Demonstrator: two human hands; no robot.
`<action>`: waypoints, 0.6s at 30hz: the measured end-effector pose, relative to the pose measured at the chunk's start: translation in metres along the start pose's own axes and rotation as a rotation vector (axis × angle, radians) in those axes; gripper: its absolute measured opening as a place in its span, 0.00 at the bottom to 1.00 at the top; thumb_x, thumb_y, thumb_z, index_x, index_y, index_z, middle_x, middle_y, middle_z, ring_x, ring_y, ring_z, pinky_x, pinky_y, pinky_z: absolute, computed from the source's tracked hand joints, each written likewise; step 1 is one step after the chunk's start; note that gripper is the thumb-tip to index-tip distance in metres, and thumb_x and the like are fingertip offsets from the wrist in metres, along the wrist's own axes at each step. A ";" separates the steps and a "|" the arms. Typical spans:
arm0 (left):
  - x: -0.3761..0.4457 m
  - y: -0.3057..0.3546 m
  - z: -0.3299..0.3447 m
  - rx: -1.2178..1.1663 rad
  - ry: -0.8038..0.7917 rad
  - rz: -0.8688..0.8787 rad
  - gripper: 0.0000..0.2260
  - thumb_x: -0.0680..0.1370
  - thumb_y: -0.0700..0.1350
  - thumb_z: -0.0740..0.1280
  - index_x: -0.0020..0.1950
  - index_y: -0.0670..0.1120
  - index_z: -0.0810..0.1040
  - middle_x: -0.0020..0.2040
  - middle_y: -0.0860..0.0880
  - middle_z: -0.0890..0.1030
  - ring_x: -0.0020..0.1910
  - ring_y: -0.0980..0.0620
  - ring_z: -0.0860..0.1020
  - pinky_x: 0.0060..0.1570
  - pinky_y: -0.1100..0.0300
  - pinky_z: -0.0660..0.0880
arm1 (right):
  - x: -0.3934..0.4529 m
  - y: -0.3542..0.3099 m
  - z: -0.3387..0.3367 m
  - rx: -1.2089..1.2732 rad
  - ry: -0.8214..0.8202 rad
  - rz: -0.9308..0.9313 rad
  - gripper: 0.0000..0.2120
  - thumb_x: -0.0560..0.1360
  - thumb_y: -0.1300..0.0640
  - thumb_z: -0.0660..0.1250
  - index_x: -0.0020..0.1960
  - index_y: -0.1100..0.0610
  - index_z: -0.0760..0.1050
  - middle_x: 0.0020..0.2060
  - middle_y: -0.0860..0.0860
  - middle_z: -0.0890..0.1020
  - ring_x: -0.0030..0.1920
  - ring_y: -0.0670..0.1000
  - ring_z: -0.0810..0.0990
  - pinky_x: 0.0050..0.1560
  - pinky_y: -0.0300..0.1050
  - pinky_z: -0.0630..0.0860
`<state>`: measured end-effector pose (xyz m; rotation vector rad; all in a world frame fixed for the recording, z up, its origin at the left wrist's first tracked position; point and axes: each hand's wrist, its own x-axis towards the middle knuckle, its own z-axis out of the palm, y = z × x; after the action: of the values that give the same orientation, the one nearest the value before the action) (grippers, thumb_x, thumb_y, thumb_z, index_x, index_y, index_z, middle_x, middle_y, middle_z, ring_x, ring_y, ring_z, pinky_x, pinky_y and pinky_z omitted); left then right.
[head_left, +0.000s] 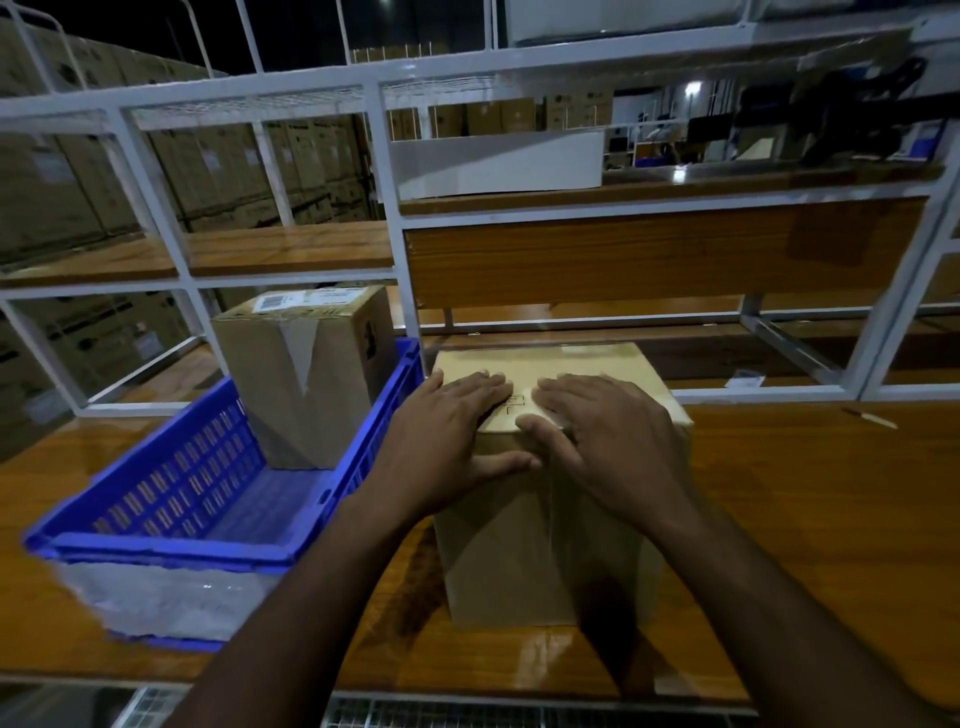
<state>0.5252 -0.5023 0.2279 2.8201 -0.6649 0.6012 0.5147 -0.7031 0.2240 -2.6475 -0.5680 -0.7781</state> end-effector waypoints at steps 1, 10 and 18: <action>0.001 0.001 -0.001 -0.015 0.013 -0.009 0.39 0.72 0.73 0.62 0.78 0.55 0.65 0.78 0.55 0.67 0.77 0.58 0.63 0.79 0.49 0.56 | 0.001 0.000 -0.002 -0.012 -0.027 0.003 0.35 0.76 0.29 0.49 0.66 0.49 0.79 0.64 0.48 0.81 0.66 0.50 0.77 0.67 0.52 0.69; -0.022 0.004 0.036 -0.577 0.476 -0.216 0.50 0.68 0.64 0.76 0.82 0.51 0.55 0.80 0.52 0.60 0.78 0.55 0.61 0.72 0.58 0.65 | 0.011 0.004 -0.013 -0.090 -0.173 0.000 0.39 0.72 0.26 0.48 0.76 0.45 0.65 0.76 0.44 0.67 0.76 0.46 0.63 0.76 0.50 0.56; -0.067 -0.004 0.141 -1.168 0.369 -1.105 0.42 0.75 0.74 0.58 0.80 0.48 0.61 0.78 0.44 0.66 0.75 0.43 0.68 0.71 0.43 0.68 | 0.017 0.026 -0.019 -0.134 -0.049 0.162 0.36 0.75 0.28 0.50 0.75 0.48 0.69 0.72 0.47 0.73 0.73 0.48 0.69 0.71 0.51 0.65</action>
<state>0.5207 -0.5104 0.0726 1.5053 0.5026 0.2953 0.5313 -0.7289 0.2436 -2.7989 -0.3183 -0.7284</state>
